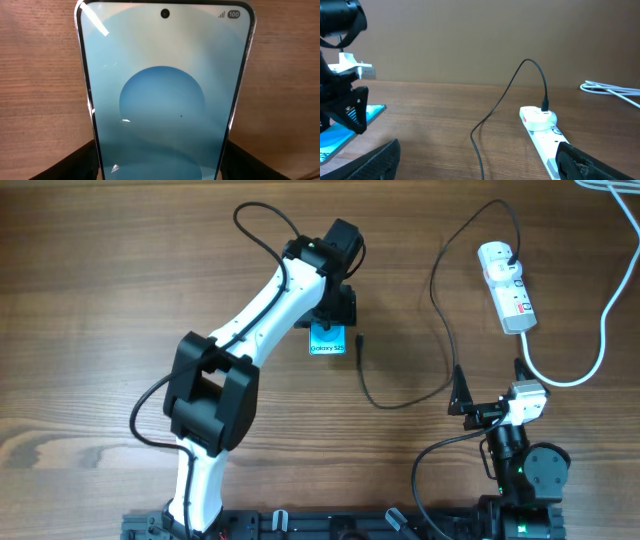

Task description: Plug charger to phone and switch on socket

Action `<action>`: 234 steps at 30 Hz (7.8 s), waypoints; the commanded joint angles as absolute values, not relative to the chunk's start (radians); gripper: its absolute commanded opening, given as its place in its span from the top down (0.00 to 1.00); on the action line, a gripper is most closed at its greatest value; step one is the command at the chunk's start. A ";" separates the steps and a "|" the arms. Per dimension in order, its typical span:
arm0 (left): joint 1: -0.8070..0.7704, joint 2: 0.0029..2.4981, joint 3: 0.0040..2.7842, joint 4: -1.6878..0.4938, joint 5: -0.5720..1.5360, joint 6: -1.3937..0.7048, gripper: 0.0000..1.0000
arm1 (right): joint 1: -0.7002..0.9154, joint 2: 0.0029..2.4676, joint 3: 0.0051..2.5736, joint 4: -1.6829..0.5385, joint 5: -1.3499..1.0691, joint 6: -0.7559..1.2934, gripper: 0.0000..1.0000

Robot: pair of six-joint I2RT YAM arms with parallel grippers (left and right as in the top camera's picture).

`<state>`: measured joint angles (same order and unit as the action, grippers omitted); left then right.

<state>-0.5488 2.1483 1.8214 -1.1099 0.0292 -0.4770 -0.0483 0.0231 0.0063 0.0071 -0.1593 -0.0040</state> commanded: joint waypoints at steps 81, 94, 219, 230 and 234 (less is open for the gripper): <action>-0.635 2.127 1.478 -0.850 -0.099 -0.562 0.11 | -0.043 0.021 0.005 0.010 -0.151 0.007 0.00; -0.632 2.127 1.393 -0.796 -0.099 -0.561 0.22 | -0.043 0.021 0.005 0.010 -0.151 0.007 0.00; -0.080 1.982 1.562 -0.811 1.521 -1.086 0.40 | 0.616 1.410 1.733 -1.279 -0.182 0.303 0.00; -0.093 1.982 1.562 -0.811 1.414 -1.086 0.40 | 0.647 1.646 1.796 -1.063 -0.209 0.504 0.01; -0.099 1.982 1.562 -0.810 1.411 -1.086 0.39 | 0.680 1.680 1.796 -1.098 0.029 0.589 0.07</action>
<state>-0.0906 2.0083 1.5421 -0.8104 1.3930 -1.0801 0.6533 1.6455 1.7733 -1.0836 -0.1596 0.4938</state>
